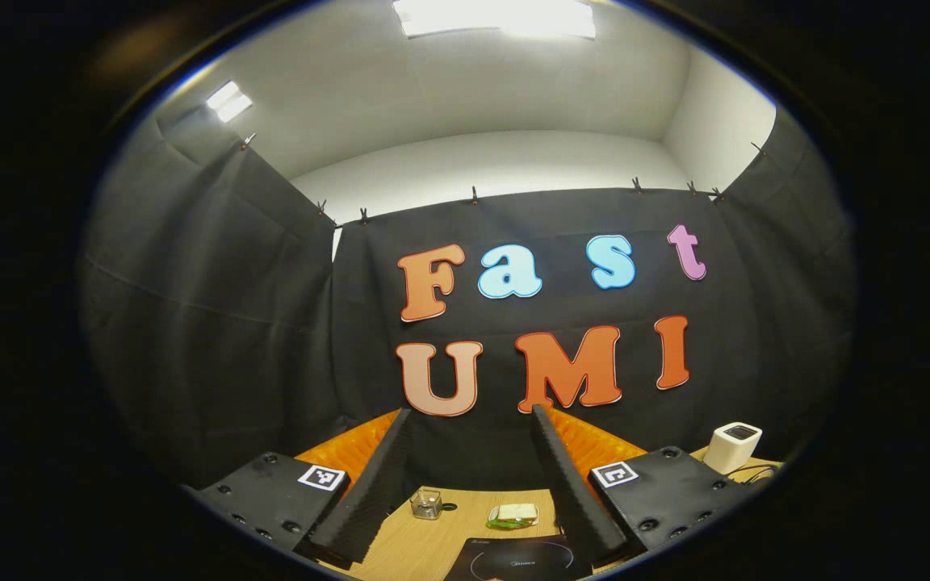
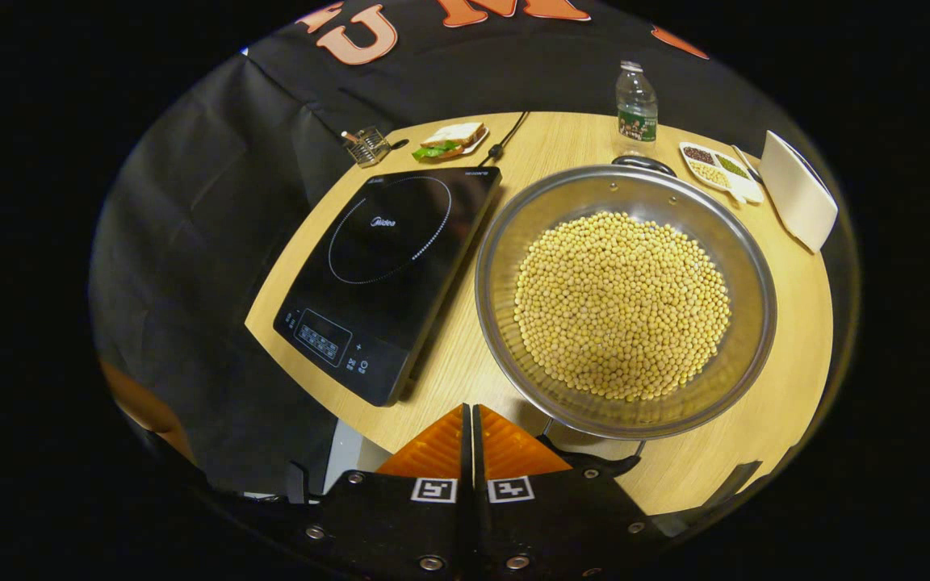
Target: First push the handle of the pot to place it horizontally, then grasp the pot with both hands and set it on the induction cooktop.
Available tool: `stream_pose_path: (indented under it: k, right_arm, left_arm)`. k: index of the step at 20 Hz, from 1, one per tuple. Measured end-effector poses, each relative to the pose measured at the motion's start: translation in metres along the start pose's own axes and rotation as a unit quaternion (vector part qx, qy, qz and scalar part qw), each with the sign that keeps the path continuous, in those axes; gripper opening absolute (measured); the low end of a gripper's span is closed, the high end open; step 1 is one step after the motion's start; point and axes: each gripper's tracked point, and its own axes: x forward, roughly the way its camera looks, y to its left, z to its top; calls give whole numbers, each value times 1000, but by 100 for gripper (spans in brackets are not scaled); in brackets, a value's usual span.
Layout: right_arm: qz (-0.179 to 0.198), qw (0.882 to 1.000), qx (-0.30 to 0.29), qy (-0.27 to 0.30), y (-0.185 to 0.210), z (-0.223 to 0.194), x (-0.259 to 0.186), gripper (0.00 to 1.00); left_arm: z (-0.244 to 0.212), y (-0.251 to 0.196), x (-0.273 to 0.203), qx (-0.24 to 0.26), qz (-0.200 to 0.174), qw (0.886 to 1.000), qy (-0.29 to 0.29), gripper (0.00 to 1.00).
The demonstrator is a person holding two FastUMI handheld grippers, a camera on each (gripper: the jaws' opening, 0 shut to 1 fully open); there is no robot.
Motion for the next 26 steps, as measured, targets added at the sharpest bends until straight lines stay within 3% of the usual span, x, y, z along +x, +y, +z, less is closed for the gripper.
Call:
stream_pose_path:
  k: [3,4,7,9,11,16,26]
  right_arm:
    - [-6,1000,9,14,-6,-4,12,0]
    - [-9,1000,11,14,-10,-2,15,0]
    - [-13,999,20,22,-15,-3,20,0]
    - [-9,999,21,28,-15,-6,23,0]
    - [-10,999,24,29,-17,-7,24,0]
    - [-10,998,55,31,-36,-17,13,0]
    - [-88,992,88,23,-120,-23,-7,0]
  left_arm:
    - [-10,0,7,3,1,1000,11,92]
    - [-14,0,8,2,1,1000,15,98]
    - [-22,-2,14,1,-2,1000,25,98]
    - [-28,-4,18,0,-4,999,32,92]
    - [-34,-6,21,-2,-7,999,38,98]
    - [-45,0,31,-5,-2,999,46,98]
    - [-56,-10,39,-17,-12,998,53,97]
